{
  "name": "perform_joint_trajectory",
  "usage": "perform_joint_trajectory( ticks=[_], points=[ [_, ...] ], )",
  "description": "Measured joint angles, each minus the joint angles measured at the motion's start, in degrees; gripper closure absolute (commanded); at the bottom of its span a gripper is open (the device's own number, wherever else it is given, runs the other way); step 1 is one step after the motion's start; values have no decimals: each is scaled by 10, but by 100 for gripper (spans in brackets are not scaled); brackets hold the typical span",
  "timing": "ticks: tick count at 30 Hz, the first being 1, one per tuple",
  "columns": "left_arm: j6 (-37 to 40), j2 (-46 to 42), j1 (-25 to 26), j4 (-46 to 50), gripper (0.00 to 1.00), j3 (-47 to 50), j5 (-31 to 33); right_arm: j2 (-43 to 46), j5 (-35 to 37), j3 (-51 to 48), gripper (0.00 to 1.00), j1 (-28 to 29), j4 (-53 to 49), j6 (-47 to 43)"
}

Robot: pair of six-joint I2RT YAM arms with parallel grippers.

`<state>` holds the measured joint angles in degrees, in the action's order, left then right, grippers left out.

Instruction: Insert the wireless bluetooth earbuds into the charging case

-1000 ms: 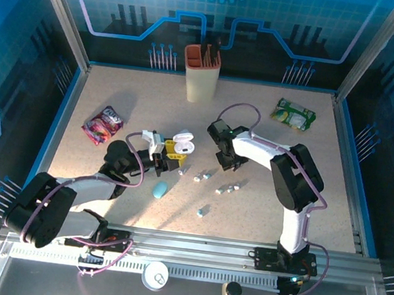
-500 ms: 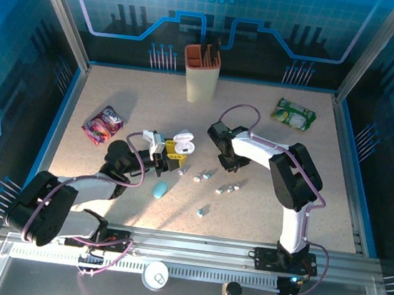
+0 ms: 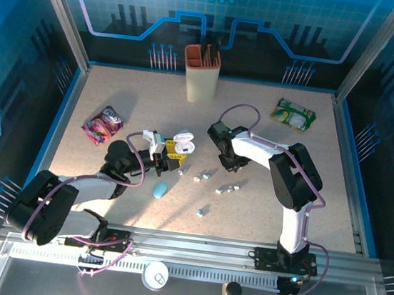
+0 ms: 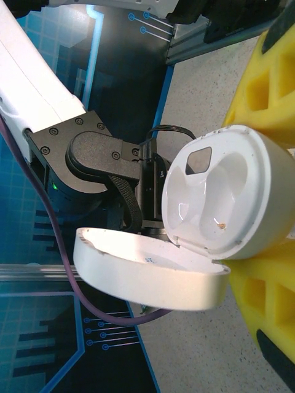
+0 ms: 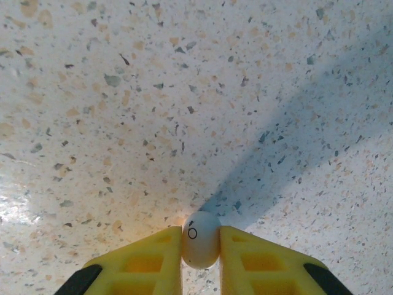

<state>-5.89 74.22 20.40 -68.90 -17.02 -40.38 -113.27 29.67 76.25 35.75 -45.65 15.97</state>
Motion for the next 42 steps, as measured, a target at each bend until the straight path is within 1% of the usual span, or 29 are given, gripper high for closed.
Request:
perform_joint_trajectory(
  ticks=[7,11,13,16,21,30,35,42],
  points=[
    [0,0,0,0,64,0,0,0,1,0,81,0,0,-4],
    [0,0,0,0,64,0,0,5,-13,-1,80,-2,3,-3],
    [0,1,0,0,64,0,0,19,-32,-11,80,-7,14,1],
    [0,3,0,0,64,0,0,65,-73,-47,82,-22,37,16],
    [0,12,0,1,64,0,0,147,-133,-109,82,-56,88,54],
    [5,49,0,12,65,-10,0,248,-236,-221,82,-109,185,133],
    [5,82,5,3,65,-29,3,282,-287,-242,81,-120,214,156],
    [8,139,26,-22,65,-50,20,347,-327,-248,81,-120,217,167]
  ],
)
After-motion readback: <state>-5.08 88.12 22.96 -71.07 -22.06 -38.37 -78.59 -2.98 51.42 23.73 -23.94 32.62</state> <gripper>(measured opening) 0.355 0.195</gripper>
